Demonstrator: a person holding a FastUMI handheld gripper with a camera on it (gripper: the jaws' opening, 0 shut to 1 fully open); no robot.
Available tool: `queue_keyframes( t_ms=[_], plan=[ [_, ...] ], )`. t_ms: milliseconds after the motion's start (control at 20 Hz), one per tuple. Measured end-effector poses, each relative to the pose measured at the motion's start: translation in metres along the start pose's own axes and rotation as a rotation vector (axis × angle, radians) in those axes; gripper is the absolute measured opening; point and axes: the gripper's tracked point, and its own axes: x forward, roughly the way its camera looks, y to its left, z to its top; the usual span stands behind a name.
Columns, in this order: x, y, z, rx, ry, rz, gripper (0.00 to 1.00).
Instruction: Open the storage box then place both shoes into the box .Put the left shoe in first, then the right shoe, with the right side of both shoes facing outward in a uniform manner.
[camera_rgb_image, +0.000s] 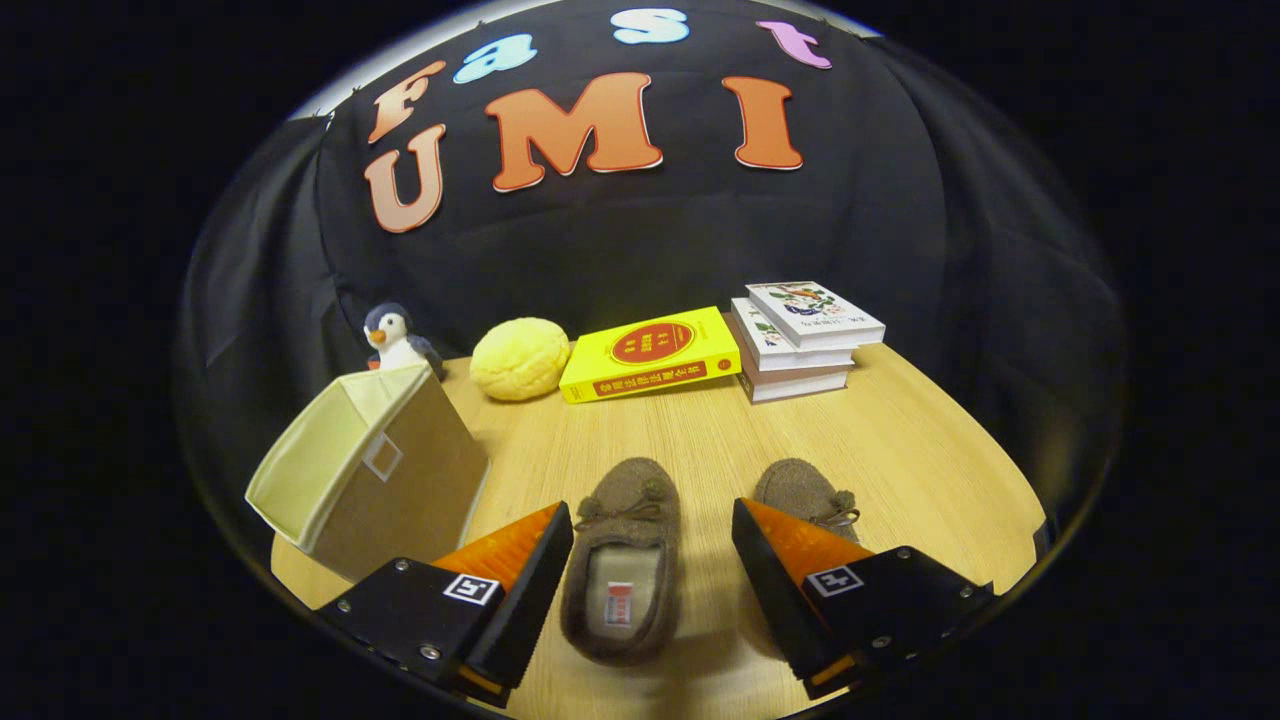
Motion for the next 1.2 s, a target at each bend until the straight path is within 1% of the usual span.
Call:
queue_keyframes(
  t_ms=[100, 250, 300, 450, 550, 600, 650, 700, 750, 850, 950, 1100, 1200],
  plan=[
    [0.014, 0.001, -0.018, -0.001, 0.037, 0.007, 0.90],
    [0.030, -0.006, -0.041, -0.002, 0.095, -0.006, 0.74],
    [0.035, -0.006, -0.045, 0.000, 0.109, -0.008, 0.71],
    [0.044, -0.012, -0.061, -0.006, 0.153, -0.019, 0.47],
    [0.047, -0.006, -0.065, 0.004, 0.170, -0.006, 0.32],
    [0.049, -0.007, -0.065, -0.004, 0.167, -0.022, 0.26],
    [0.050, -0.008, -0.065, -0.014, 0.163, -0.034, 0.11],
    [0.050, -0.006, -0.063, -0.029, 0.157, -0.045, 0.04],
    [0.047, -0.007, -0.061, -0.035, 0.156, -0.060, 0.01],
    [0.040, -0.001, -0.054, 0.013, 0.165, -0.062, 0.01],
    [0.029, 0.003, -0.033, 0.030, 0.135, -0.082, 0.01],
    [0.006, 0.006, 0.000, -0.008, 0.070, -0.127, 0.00],
    [-0.007, 0.014, 0.023, -0.005, 0.036, -0.140, 0.00]
  ],
)
